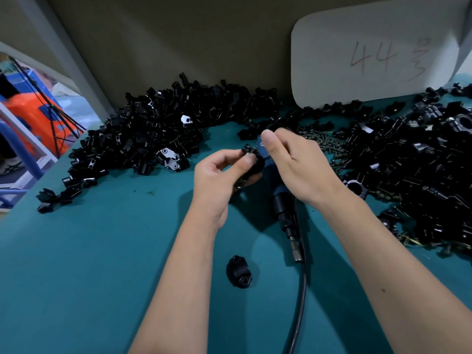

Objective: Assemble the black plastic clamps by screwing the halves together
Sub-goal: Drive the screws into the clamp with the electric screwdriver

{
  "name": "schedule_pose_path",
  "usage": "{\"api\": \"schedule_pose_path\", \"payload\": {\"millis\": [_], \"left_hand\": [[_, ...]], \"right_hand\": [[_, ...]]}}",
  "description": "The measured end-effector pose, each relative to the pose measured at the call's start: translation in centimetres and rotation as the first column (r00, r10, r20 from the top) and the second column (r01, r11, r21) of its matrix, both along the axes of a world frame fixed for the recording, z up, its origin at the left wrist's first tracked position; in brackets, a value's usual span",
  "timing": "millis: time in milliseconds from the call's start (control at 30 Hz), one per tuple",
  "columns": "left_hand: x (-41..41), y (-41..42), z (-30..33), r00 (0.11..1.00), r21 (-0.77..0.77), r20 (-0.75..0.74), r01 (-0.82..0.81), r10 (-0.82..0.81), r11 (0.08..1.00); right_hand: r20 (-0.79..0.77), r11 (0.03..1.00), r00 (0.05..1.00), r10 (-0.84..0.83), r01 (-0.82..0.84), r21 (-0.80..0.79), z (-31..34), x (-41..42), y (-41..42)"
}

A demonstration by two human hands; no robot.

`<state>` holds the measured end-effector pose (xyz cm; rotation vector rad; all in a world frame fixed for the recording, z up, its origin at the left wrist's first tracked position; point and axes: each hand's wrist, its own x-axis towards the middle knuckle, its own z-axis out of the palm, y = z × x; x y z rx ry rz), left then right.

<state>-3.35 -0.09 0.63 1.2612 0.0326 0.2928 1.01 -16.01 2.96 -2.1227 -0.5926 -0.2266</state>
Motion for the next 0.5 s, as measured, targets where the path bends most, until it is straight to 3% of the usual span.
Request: {"api": "schedule_pose_path", "payload": {"millis": [133,267,367,500], "left_hand": [[-0.2,0.7,0.2,0.997,-0.145,-0.071,0.013,-0.023,0.989],[-0.4,-0.2,0.3,0.993,-0.197,-0.092,0.048,-0.067,0.979],[-0.1,-1.2,0.1,0.993,-0.122,-0.117,-0.021,0.007,0.992],[0.1,-1.7,-0.1,0.973,-0.032,-0.228,-0.036,0.028,0.999]], "right_hand": [[0.008,0.984,0.986,0.169,-0.168,-0.067,-0.2,0.0,-0.4],[0.067,0.996,0.993,0.093,-0.093,0.002,-0.3,0.1,0.4],[0.086,0.998,0.995,0.055,-0.052,-0.042,-0.4,-0.2,1.2],[0.074,0.986,0.988,0.136,-0.127,-0.112,-0.1,-0.4,1.2]]}}
